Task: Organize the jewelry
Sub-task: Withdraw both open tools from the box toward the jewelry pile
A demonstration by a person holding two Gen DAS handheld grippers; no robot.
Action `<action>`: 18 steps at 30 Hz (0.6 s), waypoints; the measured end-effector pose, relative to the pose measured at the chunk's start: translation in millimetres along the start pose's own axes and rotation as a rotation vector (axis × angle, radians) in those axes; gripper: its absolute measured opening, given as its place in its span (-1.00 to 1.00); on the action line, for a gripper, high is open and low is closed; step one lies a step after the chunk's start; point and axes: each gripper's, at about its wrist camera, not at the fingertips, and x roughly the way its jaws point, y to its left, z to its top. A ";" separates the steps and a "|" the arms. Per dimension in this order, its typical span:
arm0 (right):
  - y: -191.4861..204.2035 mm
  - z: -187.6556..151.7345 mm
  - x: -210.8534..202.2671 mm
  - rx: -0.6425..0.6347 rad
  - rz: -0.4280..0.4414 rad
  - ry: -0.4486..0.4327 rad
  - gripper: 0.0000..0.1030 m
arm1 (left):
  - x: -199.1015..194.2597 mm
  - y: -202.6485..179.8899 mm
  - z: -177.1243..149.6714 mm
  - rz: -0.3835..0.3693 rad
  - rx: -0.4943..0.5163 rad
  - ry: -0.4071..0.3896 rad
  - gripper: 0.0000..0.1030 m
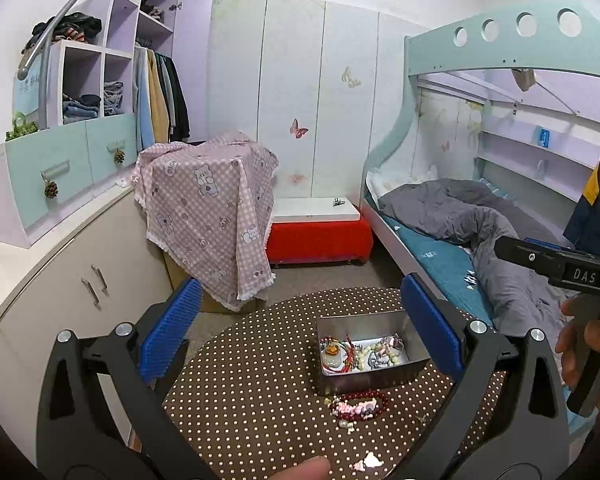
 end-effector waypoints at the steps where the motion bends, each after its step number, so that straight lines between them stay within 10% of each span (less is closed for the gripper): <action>1: 1.3 -1.9 -3.5 -0.002 0.000 -0.004 0.87 | -3.0 0.5 -1.6 0.000 0.000 -0.003 0.89; 18: -2.6 -30.1 -40.2 -0.008 -0.036 -0.025 0.87 | -32.6 -1.0 -43.7 -0.028 0.017 -0.001 0.89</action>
